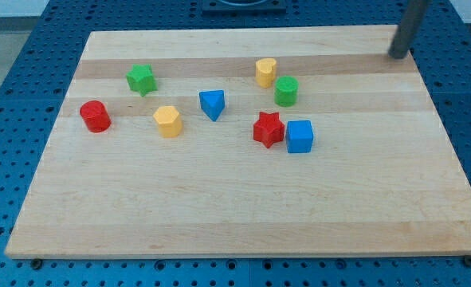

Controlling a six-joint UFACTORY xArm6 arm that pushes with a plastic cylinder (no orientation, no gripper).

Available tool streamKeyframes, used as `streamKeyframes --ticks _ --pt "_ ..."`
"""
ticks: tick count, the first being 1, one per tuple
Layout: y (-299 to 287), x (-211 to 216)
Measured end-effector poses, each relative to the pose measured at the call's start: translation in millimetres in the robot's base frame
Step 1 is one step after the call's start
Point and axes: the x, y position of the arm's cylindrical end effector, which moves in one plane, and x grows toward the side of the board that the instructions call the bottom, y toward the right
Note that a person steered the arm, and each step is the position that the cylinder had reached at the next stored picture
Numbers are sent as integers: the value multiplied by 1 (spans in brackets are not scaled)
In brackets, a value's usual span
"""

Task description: Push the green circle to the yellow heart

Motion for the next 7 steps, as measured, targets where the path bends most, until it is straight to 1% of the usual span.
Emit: streamKeyframes --ticks 1,2,4,7 --pt "-49 0" --pt "-55 1" --pt "-59 70" --pt "-66 69"
